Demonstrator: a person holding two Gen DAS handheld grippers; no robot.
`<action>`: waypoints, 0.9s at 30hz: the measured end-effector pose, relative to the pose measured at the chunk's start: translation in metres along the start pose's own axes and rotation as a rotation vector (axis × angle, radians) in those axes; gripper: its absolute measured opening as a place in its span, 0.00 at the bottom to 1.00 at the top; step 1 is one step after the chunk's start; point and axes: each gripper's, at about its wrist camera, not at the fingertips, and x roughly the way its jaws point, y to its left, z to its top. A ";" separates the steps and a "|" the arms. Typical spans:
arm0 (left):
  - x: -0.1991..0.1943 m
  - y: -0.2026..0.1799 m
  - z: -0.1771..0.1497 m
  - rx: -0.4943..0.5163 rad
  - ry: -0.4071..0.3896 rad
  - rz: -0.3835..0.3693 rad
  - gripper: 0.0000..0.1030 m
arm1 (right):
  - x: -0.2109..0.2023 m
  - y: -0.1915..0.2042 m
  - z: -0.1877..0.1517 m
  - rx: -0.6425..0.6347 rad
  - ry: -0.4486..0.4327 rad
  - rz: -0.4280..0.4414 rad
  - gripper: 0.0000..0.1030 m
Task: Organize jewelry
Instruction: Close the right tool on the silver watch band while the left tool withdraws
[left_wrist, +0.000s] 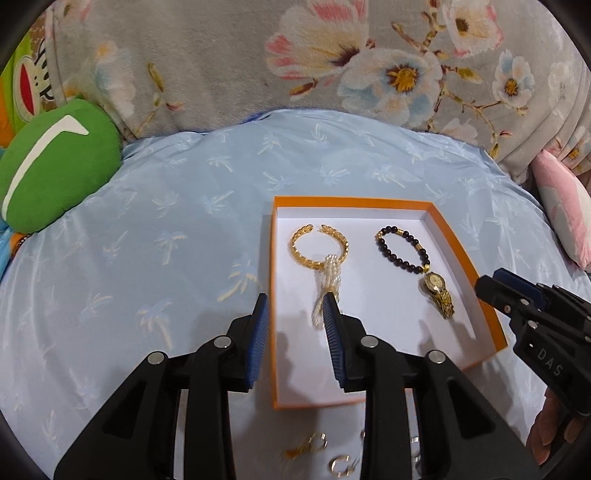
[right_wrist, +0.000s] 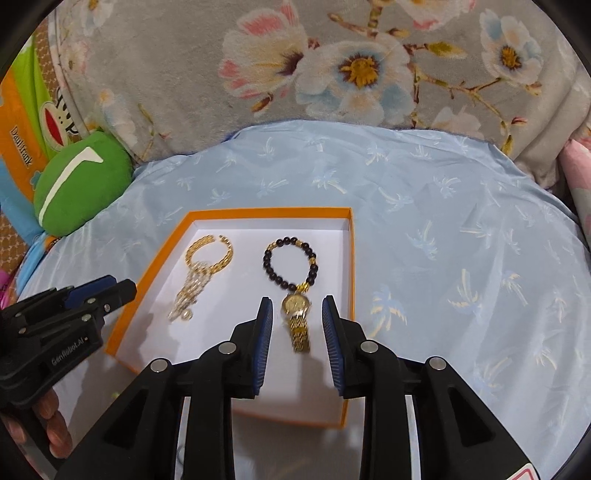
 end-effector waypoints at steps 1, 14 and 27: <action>-0.007 0.002 -0.004 -0.001 -0.001 -0.001 0.28 | -0.006 0.002 -0.006 -0.005 -0.001 0.000 0.28; -0.041 0.016 -0.078 -0.042 0.086 0.025 0.30 | -0.051 0.038 -0.090 -0.038 0.086 0.057 0.31; -0.048 0.020 -0.110 -0.065 0.111 0.058 0.41 | -0.050 0.052 -0.111 -0.050 0.119 0.056 0.31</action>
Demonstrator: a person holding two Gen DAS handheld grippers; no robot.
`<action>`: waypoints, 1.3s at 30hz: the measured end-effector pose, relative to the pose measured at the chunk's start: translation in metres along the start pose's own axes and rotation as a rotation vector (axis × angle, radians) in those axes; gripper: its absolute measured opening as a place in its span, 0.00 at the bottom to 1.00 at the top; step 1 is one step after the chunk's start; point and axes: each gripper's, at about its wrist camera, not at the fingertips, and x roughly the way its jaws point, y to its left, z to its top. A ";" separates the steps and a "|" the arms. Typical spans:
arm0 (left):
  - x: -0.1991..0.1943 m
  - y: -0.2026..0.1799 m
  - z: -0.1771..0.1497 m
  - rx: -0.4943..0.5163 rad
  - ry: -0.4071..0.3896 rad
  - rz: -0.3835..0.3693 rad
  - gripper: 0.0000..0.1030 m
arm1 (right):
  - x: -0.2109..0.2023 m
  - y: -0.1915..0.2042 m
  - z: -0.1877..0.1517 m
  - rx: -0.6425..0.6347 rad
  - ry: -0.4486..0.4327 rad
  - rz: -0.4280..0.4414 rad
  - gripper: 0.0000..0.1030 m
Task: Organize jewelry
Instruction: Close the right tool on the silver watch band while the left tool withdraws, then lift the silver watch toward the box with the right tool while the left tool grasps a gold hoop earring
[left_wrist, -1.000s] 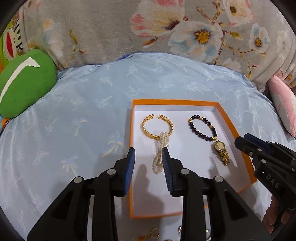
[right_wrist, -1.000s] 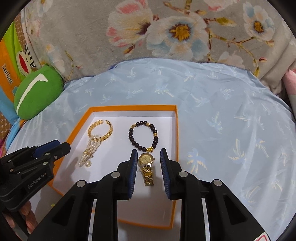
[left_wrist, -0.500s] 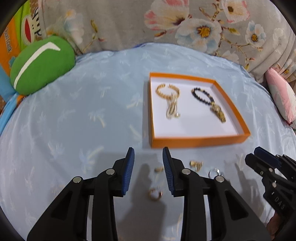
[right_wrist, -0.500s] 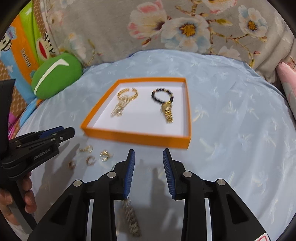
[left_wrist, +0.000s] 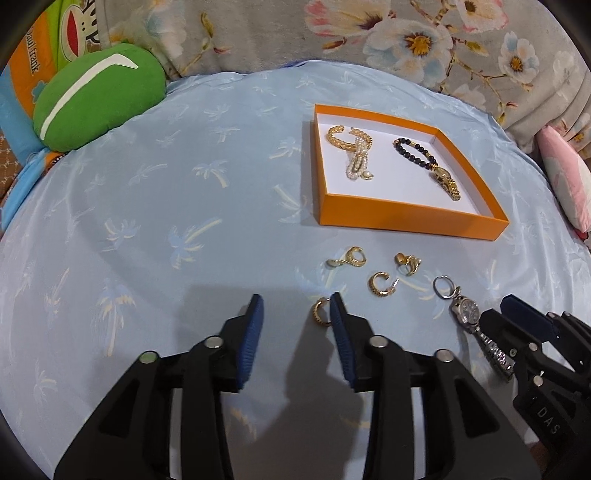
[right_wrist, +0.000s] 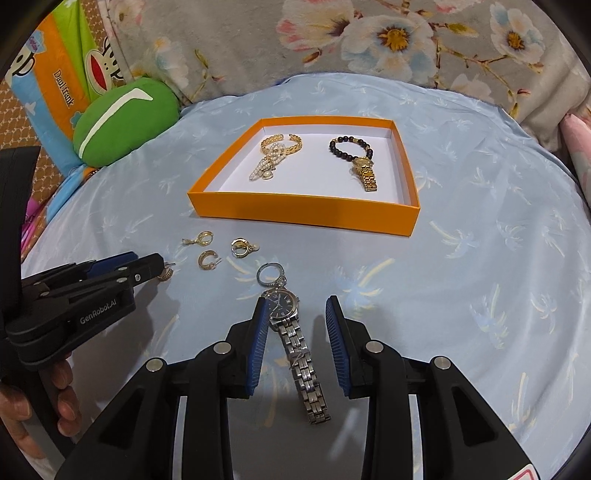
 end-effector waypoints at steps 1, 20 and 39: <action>-0.001 0.000 -0.002 0.003 -0.005 0.008 0.43 | 0.000 0.000 -0.001 0.001 0.002 -0.001 0.31; -0.002 0.000 -0.015 0.026 -0.007 -0.008 0.52 | 0.020 0.008 0.004 -0.031 0.033 -0.006 0.31; -0.004 -0.001 -0.011 0.050 -0.013 -0.009 0.54 | 0.011 -0.001 -0.005 -0.004 0.022 -0.022 0.22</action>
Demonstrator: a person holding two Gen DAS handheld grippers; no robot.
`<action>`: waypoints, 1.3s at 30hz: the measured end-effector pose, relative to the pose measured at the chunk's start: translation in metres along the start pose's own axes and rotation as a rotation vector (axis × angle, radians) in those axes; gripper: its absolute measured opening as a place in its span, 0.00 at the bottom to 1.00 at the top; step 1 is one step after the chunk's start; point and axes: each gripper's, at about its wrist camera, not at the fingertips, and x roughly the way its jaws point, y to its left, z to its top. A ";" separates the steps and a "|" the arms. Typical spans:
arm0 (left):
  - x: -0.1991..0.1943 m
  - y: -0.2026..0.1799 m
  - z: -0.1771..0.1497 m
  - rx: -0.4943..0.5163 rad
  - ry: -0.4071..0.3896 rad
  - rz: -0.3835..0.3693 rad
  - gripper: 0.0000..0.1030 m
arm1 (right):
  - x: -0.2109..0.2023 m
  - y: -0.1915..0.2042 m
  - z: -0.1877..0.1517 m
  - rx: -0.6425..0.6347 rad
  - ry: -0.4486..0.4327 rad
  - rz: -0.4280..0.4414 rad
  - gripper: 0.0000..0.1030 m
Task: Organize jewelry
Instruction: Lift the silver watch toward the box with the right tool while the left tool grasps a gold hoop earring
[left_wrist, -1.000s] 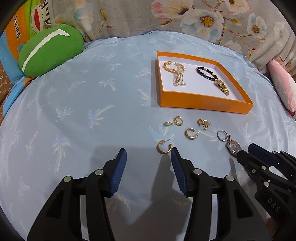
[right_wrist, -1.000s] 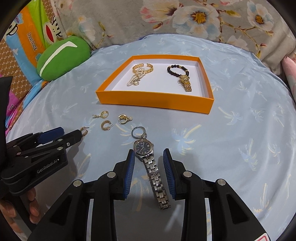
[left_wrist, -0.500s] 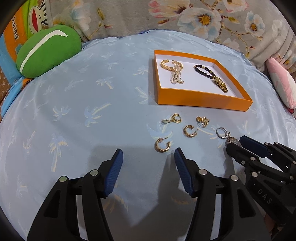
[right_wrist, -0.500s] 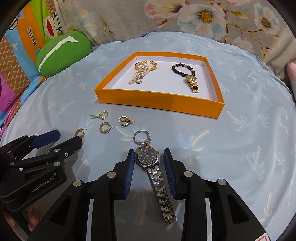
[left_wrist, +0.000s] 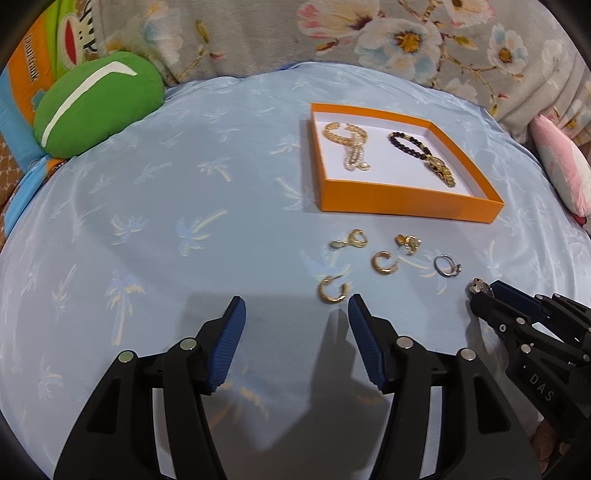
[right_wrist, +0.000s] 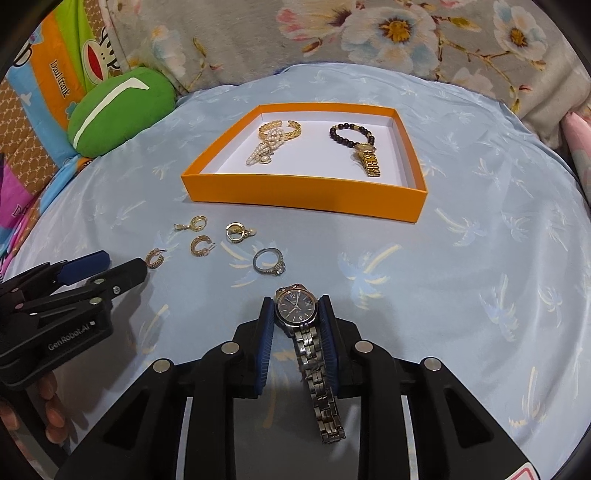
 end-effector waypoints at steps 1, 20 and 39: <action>0.002 -0.004 0.001 0.011 0.001 0.002 0.54 | -0.001 -0.001 -0.001 0.003 -0.002 -0.001 0.22; 0.007 -0.018 0.002 0.041 -0.013 -0.031 0.15 | -0.004 -0.006 -0.002 0.026 -0.014 0.001 0.22; -0.020 -0.023 0.040 0.049 -0.087 -0.068 0.15 | -0.034 -0.032 0.035 0.067 -0.113 -0.004 0.22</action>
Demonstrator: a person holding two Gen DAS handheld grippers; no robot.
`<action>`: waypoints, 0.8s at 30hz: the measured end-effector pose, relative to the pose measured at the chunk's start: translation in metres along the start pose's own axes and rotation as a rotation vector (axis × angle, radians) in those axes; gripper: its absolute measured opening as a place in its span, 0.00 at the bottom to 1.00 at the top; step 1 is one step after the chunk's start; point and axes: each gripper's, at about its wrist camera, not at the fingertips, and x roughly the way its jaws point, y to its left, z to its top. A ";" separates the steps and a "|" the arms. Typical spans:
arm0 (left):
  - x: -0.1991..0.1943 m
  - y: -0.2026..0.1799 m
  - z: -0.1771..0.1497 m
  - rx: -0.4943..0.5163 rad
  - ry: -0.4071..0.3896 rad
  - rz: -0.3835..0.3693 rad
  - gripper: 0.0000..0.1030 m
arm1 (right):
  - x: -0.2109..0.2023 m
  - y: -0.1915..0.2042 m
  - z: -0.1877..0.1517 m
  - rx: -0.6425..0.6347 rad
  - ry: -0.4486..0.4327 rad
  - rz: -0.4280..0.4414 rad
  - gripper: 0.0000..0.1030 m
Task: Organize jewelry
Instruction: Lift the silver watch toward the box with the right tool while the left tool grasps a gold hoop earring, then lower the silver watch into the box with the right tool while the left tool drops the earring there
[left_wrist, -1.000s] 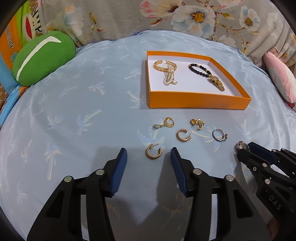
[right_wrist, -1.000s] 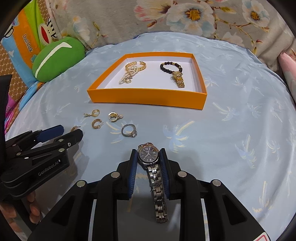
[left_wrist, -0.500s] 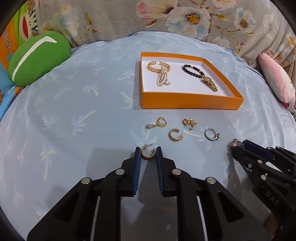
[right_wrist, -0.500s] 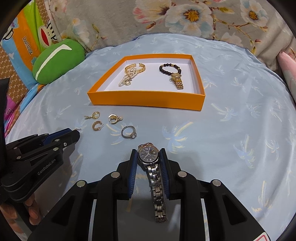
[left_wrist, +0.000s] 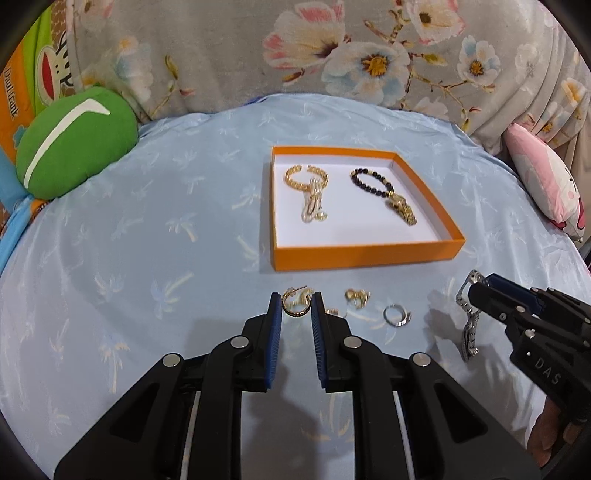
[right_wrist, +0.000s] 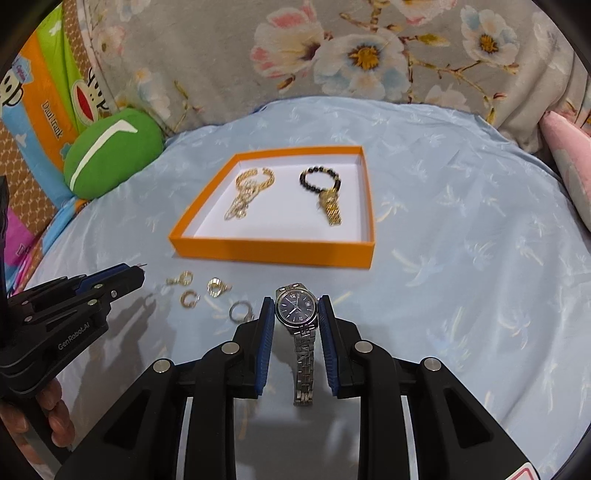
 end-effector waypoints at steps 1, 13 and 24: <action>0.001 0.000 0.005 0.001 -0.004 -0.002 0.15 | 0.000 -0.001 0.006 -0.002 -0.009 -0.002 0.22; 0.032 -0.010 0.066 0.005 -0.051 0.001 0.15 | 0.023 -0.009 0.068 -0.018 -0.065 -0.007 0.22; 0.082 -0.017 0.085 -0.001 -0.003 -0.008 0.15 | 0.077 -0.008 0.082 -0.008 0.003 0.039 0.22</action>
